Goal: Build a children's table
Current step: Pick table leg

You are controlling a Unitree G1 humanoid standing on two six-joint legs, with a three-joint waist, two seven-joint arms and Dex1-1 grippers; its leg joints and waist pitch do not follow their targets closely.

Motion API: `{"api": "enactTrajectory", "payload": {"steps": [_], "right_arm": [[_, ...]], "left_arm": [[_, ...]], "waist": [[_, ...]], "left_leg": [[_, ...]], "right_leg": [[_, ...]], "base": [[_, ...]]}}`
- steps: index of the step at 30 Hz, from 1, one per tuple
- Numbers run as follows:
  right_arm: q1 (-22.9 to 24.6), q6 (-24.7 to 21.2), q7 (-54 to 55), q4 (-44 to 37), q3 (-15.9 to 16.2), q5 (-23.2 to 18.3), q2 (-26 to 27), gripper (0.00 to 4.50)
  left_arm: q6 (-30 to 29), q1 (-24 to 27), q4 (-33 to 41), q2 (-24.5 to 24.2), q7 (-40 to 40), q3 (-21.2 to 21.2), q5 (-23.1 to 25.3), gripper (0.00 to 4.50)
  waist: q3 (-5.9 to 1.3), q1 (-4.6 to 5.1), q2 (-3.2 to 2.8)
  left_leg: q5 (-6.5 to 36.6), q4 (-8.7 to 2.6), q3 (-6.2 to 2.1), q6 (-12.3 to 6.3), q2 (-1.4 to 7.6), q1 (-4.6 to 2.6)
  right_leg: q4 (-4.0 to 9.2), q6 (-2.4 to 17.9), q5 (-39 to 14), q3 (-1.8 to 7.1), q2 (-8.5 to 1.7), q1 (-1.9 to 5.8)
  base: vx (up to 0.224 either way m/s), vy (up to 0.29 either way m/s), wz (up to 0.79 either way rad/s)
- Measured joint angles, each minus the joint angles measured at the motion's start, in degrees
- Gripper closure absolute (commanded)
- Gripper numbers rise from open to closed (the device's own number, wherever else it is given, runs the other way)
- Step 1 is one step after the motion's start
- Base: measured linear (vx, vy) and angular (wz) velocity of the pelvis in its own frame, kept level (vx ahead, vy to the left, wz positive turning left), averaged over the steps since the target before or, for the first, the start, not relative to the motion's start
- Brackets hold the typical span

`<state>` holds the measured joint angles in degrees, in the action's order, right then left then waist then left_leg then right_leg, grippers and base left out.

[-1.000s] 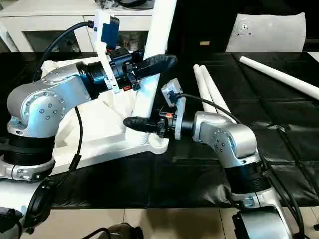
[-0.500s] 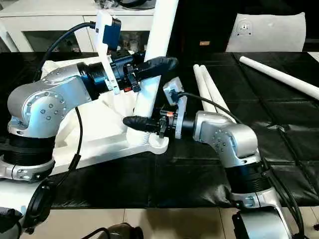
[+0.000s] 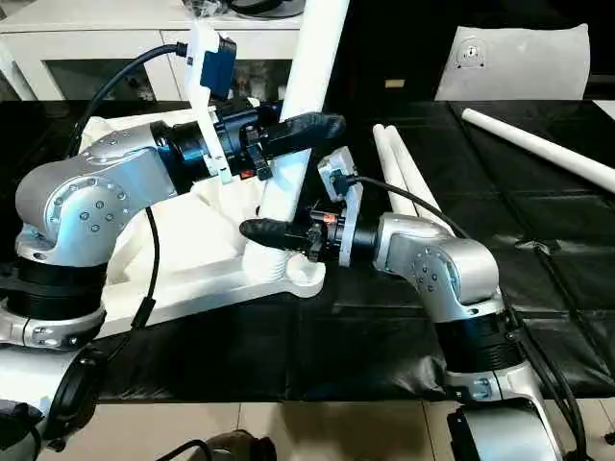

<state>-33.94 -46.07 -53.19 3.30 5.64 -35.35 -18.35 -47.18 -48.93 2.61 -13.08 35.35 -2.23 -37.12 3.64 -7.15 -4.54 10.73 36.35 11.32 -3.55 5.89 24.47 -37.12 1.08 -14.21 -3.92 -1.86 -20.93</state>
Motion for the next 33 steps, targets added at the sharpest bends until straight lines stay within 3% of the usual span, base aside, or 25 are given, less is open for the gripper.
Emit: {"api": "enactTrajectory", "payload": {"steps": [8,9,10,20,28,33], "right_arm": [[0.2,0.7,0.2,0.0,0.0,0.2,0.3,2.56],[0.3,0.9,0.3,0.0,-0.1,0.3,0.5,2.57],[0.3,1.3,0.6,0.0,-0.1,0.4,0.8,2.57],[1.0,6.9,5.6,-0.5,-0.6,2.2,5.8,2.58],[2.5,9.6,8.7,-0.9,0.2,3.8,9.6,2.59],[4.5,10.2,9.2,-1.2,1.7,4.1,10.9,2.59]], "left_arm": [[-1.5,0.0,-0.2,0.8,-2.0,1.5,-0.4,2.71],[-1.6,0.0,-0.2,0.9,-2.1,1.7,-0.5,2.15],[-1.7,0.0,-0.2,1.0,-2.2,2.0,-0.8,2.01],[-4.8,0.0,1.7,4.6,-6.8,7.4,-5.6,1.97],[-4.2,2.8,6.0,3.5,-6.7,6.6,-4.6,1.97],[-3.4,4.5,9.4,-0.3,-4.5,0.2,-1.1,1.97]], "waist": [[-0.01,0.02,-0.02],[-0.01,0.01,-0.02],[-0.01,0.01,-0.02],[-0.01,0.09,-0.01],[-0.01,0.42,-0.01],[-0.01,0.40,0.03]], "left_leg": [[0.0,0.00,0.00,0.01,0.00,0.00],[0.0,0.00,0.00,0.01,0.00,0.00],[0.0,0.00,0.00,0.01,0.00,0.00],[0.0,0.01,0.00,0.02,0.00,0.00],[0.0,0.00,0.00,0.05,0.00,-0.01],[0.0,-0.01,0.00,0.05,0.00,-0.02]], "right_leg": [[-0.02,0.0,0.0,-0.01,0.00,0.00],[-0.02,0.0,0.0,0.00,0.00,0.00],[-0.02,0.0,0.0,0.00,0.00,0.00],[-0.02,0.0,0.0,-0.01,-0.02,0.00],[-0.02,0.0,0.0,-0.01,-0.02,-0.01],[0.00,0.0,0.0,-0.01,-0.02,0.02]], "base": [[0.000,0.000,0.00],[0.000,0.000,0.00],[0.000,0.000,0.00],[0.000,0.000,0.00],[0.000,0.000,0.00],[0.000,0.000,0.00]]}}
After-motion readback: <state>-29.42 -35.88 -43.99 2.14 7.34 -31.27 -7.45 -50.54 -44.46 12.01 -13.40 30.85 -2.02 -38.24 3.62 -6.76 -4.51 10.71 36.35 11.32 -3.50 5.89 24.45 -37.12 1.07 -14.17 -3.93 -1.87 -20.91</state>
